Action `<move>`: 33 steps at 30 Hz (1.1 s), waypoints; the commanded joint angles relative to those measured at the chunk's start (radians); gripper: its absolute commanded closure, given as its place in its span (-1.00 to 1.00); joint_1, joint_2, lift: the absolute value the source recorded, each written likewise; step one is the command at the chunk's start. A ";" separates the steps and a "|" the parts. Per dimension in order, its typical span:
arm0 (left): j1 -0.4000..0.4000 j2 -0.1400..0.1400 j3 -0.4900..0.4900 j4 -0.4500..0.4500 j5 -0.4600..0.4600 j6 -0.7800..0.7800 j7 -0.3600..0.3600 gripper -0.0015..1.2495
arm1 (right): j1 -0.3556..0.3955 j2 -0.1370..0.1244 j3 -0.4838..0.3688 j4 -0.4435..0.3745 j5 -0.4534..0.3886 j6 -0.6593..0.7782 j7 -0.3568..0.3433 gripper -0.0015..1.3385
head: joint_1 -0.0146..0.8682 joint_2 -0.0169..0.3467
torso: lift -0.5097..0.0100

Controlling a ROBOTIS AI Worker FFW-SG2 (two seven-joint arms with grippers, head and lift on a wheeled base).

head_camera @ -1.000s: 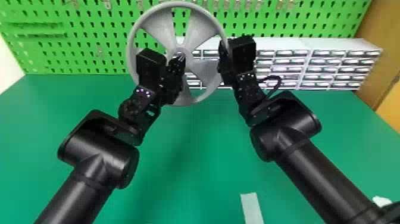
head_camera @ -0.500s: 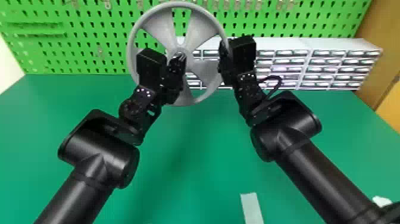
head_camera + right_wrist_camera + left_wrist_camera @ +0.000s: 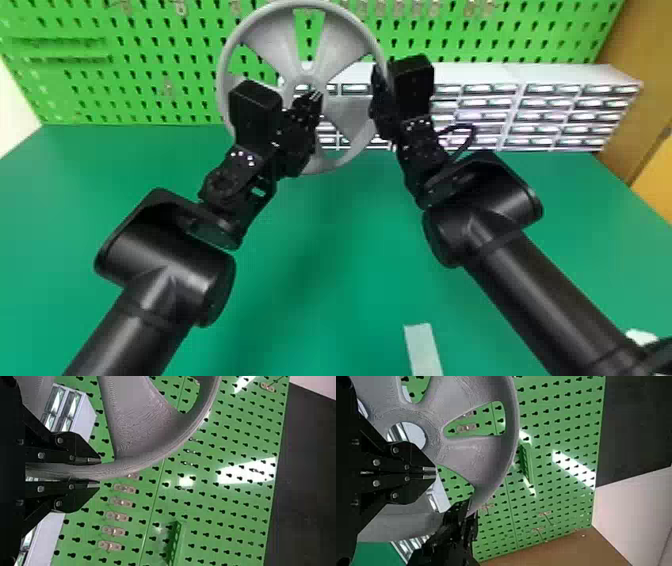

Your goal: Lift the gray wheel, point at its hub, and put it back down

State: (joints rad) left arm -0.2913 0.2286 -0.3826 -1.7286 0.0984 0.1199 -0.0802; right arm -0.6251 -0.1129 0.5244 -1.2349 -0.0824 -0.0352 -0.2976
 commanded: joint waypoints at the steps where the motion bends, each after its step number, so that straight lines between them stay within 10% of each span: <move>1: 0.043 0.005 0.024 -0.069 0.000 0.024 -0.010 0.96 | -0.002 0.001 -0.018 0.000 0.003 0.008 0.000 0.98 | 0.60 -0.65 | 0.62; 16: 0.182 0.014 0.191 -0.247 -0.028 0.093 -0.012 0.96 | -0.001 0.015 -0.072 -0.025 -0.053 0.141 -0.002 0.98 | 0.60 -0.65 | 0.62; 33: 0.231 0.003 0.412 -0.253 -0.065 0.099 -0.012 0.96 | 0.041 0.050 -0.153 -0.239 -0.177 0.649 -0.003 0.98 | 0.60 -0.65 | 0.62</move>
State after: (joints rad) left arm -0.0611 0.2367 -0.0171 -1.9882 0.0391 0.2193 -0.0920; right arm -0.5957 -0.0750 0.3941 -1.4274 -0.2283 0.4879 -0.2992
